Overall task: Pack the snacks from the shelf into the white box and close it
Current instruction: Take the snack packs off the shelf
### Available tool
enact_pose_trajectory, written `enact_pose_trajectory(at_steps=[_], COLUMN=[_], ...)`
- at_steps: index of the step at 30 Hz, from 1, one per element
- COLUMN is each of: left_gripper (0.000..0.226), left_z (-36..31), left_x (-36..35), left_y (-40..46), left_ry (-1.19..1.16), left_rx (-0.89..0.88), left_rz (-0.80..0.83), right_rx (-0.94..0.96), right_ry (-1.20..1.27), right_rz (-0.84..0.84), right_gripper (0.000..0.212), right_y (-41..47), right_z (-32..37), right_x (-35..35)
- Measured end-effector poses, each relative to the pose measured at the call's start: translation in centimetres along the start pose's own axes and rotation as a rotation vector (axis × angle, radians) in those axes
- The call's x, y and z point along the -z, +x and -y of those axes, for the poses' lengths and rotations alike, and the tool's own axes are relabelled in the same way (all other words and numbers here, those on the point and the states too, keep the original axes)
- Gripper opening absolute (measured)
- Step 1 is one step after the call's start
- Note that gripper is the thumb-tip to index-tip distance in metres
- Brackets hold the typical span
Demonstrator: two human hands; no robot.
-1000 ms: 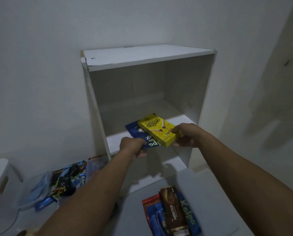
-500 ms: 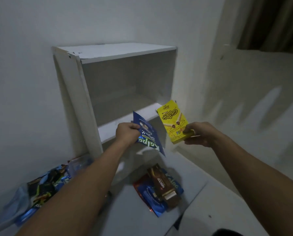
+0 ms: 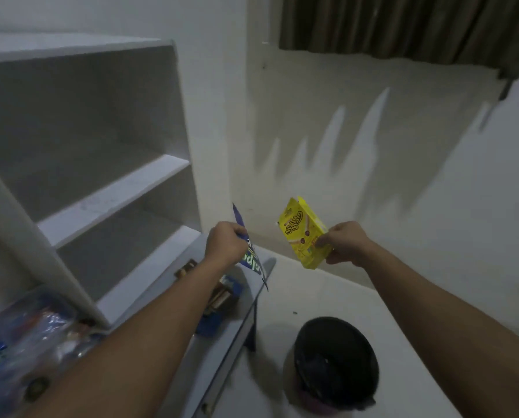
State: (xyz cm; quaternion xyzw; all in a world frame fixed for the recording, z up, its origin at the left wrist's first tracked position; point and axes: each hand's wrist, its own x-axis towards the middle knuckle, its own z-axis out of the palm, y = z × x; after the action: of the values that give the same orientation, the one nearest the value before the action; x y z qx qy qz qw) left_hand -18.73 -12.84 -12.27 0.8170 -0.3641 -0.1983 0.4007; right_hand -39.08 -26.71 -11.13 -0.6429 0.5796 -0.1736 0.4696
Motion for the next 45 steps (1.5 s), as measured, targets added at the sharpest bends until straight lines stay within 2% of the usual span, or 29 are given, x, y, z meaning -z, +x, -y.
enact_pose_trajectory(at_steps=[6,12,21,30,36,41,45], left_gripper=[0.031,0.037,0.04,0.025,0.052,0.05,0.052], left_z=[0.2,2.1,7.0,14.4,15.8,13.9,9.9], left_x=[-9.5,-20.4,-35.4,-45.3,-46.7,-44.1,-40.2], left_y=[0.6,1.0,0.4,0.7,1.5,2.3,3.7], left_ry=[0.108,0.165,0.161,0.209,0.249,0.26,0.276], left_rx=[-0.027,0.02,0.124,0.214,0.229,0.269,0.26], left_rz=[0.191,0.398,0.615,0.778,0.858,0.781,0.69], right_rx=[-0.091,-0.189,-0.374,-0.486,-0.57,-0.519,-0.418], right_ry=[-0.153,-0.339,-0.381,-0.415,-0.311,-0.316,-0.299], right_rz=[-0.072,-0.079,-0.037,0.002,-0.012,0.019,0.036], right_gripper=[0.024,0.032,0.042,0.038,0.062,0.053,0.044], right_y=[2.8,6.6,12.2,16.6,16.9,16.9,17.2], right_z=[-7.9,-17.6,-32.6,-43.5,-46.2,-43.0,-36.9], right_x=[3.3,4.2,1.4,-3.4,-4.9,-2.9,-0.4])
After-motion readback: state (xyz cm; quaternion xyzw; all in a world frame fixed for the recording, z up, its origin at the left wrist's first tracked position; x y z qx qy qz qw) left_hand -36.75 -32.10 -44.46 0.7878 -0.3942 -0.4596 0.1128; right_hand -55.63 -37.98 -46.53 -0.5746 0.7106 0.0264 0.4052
